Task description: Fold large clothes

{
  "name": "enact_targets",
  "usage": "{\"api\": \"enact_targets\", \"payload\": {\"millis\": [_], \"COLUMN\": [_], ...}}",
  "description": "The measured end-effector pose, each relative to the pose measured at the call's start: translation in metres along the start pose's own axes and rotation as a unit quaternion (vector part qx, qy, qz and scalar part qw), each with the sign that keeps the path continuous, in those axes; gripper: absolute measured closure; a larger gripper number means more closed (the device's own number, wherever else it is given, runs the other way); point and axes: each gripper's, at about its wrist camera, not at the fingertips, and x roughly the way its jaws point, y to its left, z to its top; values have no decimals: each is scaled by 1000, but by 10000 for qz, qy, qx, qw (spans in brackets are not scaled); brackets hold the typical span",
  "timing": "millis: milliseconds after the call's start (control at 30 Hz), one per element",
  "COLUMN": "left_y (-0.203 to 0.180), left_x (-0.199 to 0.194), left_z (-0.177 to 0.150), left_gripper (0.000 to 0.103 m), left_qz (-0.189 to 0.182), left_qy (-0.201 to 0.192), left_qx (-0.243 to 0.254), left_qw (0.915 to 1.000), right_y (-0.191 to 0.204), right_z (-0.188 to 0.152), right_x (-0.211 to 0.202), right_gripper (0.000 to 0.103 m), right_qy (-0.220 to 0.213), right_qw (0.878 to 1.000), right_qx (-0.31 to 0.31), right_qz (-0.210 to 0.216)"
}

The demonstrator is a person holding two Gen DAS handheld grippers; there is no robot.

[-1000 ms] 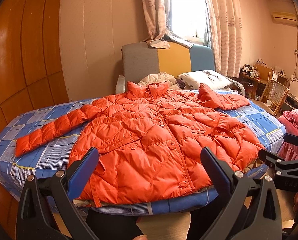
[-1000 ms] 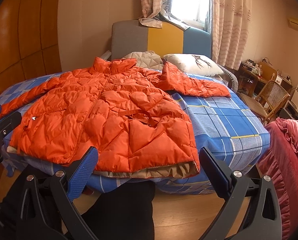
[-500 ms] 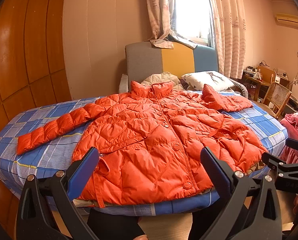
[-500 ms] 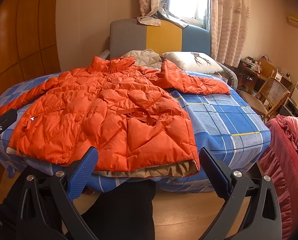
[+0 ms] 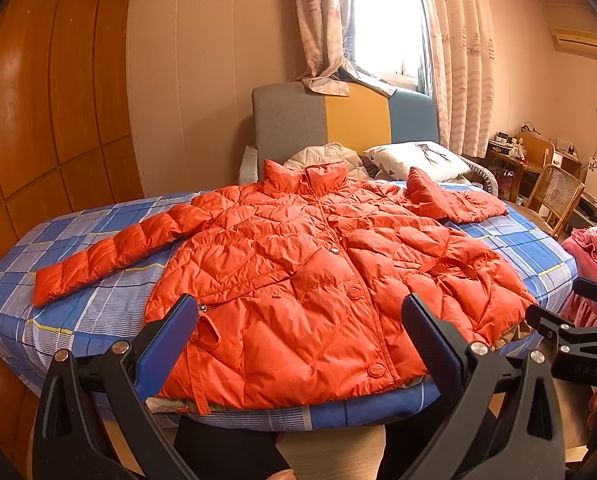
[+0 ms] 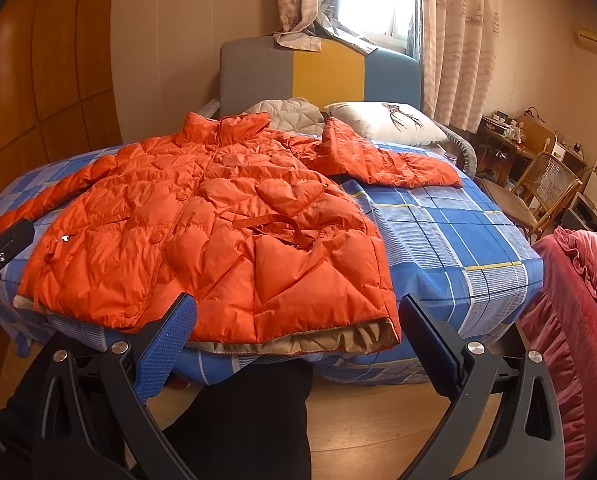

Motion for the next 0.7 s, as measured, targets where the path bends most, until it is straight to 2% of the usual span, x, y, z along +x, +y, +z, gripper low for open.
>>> {"api": "enact_targets", "payload": {"millis": [700], "left_y": [4], "left_x": [7], "left_z": [-1], "left_gripper": [2], "left_qz": [33], "left_qy": [74], "left_qx": [-57], "left_qw": [10000], "right_y": [-4], "right_z": [2], "right_x": [3], "right_gripper": [3], "right_qy": [49], "right_qw": [9999], "right_qx": [102], "right_qz": [6]}}
